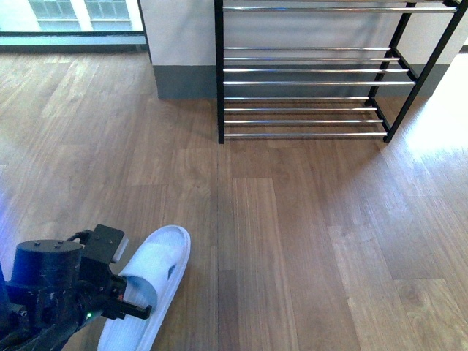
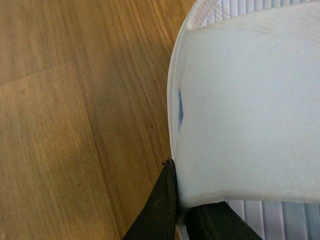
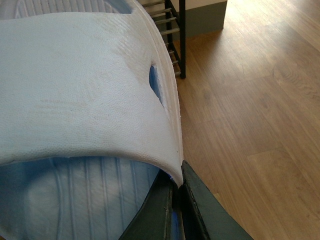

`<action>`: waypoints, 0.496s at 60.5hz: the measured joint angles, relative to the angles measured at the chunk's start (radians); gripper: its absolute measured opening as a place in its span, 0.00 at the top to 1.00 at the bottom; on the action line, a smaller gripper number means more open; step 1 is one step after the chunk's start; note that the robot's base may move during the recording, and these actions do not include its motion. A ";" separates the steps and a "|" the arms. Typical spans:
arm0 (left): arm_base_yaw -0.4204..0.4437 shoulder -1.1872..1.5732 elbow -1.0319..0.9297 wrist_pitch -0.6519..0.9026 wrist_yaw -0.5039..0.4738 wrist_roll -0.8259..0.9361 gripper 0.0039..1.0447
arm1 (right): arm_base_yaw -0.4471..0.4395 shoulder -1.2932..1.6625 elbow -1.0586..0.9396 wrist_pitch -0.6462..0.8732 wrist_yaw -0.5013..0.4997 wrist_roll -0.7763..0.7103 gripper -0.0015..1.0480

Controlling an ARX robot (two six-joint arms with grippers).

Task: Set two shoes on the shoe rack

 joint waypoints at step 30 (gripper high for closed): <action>-0.016 -0.715 -0.477 -0.135 -0.031 -0.067 0.98 | 0.000 0.000 0.000 0.000 0.000 0.000 0.98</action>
